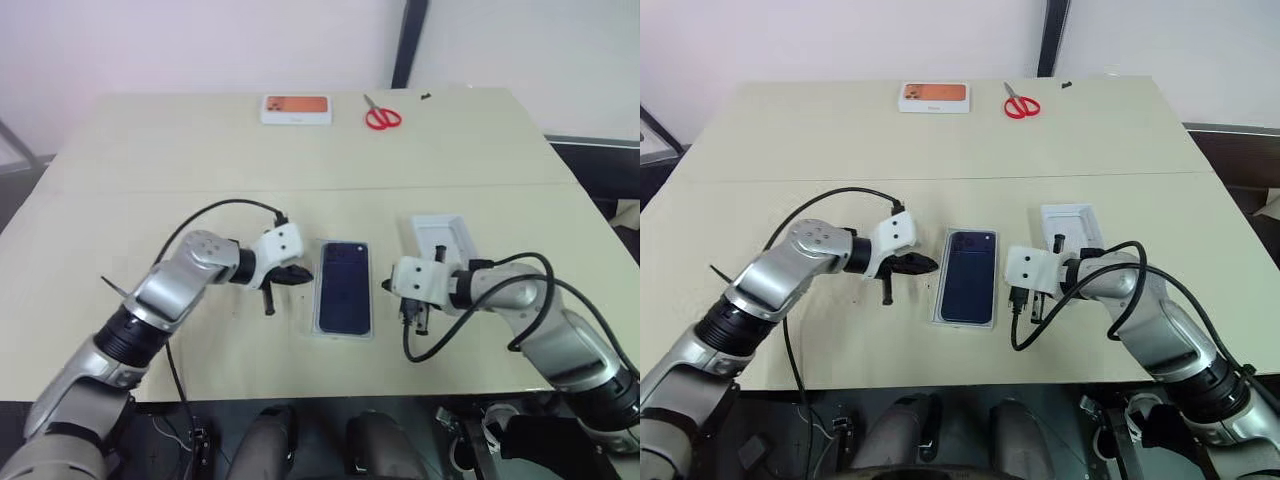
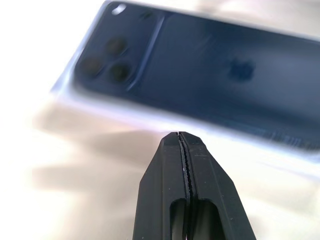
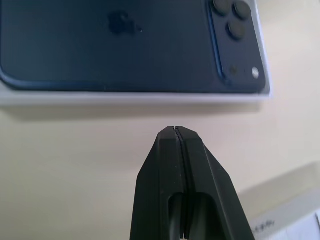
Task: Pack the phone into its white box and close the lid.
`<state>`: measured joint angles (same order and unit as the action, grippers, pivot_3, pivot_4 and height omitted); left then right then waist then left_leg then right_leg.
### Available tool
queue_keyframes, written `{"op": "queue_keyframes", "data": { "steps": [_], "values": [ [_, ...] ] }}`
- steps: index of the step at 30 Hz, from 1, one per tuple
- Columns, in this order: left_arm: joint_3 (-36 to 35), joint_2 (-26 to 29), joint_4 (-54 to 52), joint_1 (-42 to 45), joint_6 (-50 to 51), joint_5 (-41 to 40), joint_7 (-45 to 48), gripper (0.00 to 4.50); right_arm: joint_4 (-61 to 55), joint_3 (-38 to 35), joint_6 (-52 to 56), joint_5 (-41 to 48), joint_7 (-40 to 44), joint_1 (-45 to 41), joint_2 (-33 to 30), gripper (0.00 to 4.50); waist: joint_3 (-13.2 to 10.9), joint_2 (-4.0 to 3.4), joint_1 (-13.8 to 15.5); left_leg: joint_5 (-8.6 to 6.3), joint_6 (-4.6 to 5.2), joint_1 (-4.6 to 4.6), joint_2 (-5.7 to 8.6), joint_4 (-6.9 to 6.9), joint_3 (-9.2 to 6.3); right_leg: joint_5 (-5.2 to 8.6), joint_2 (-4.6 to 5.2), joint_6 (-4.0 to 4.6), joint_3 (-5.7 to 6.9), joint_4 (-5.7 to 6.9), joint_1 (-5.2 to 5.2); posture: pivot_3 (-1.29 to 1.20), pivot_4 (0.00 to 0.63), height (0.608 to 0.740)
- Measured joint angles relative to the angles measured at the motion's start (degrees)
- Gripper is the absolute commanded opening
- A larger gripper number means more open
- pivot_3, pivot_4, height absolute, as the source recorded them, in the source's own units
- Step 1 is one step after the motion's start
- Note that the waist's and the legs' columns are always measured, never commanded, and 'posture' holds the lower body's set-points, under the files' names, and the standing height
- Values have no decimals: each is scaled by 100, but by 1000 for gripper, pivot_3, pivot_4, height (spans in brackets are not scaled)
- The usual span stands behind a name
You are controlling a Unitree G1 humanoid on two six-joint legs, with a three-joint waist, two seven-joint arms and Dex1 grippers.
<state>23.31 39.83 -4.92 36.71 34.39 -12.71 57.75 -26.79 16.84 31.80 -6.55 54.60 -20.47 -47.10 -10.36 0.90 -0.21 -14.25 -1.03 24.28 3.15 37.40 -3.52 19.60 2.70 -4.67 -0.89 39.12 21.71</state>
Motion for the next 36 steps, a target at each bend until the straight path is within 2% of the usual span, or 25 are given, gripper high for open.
{"op": "queue_keyframes", "data": {
  "steps": [10, 25, 36],
  "values": [
    [-6, 83, 26, -234, -94, 89, 375, 23, -56, 101, -14, 104, 116, -93, 86, 0, 0, 0, -41, 0, 1, 1, 0, 0, 0, 0, 0, 0, 0, 4, 2, 0, 150, 740],
    [-7, 8, 11, -291, -5, 103, 408, 23, -1, 541, -175, -340, 53, -190, 344, 0, 2, -1, -71, 0, 0, -3, -1, 1, 0, 0, -3, 0, -2, 14, 5, 0, 150, 740],
    [-4, 225, -31, -341, 10, 208, 590, 23, 177, 493, -253, -357, 155, -197, 157, 0, 2, -1, -41, 0, 0, -1, 0, 5, 2, 0, -2, 0, -2, 14, 5, 0, 150, 740]
  ]
}}
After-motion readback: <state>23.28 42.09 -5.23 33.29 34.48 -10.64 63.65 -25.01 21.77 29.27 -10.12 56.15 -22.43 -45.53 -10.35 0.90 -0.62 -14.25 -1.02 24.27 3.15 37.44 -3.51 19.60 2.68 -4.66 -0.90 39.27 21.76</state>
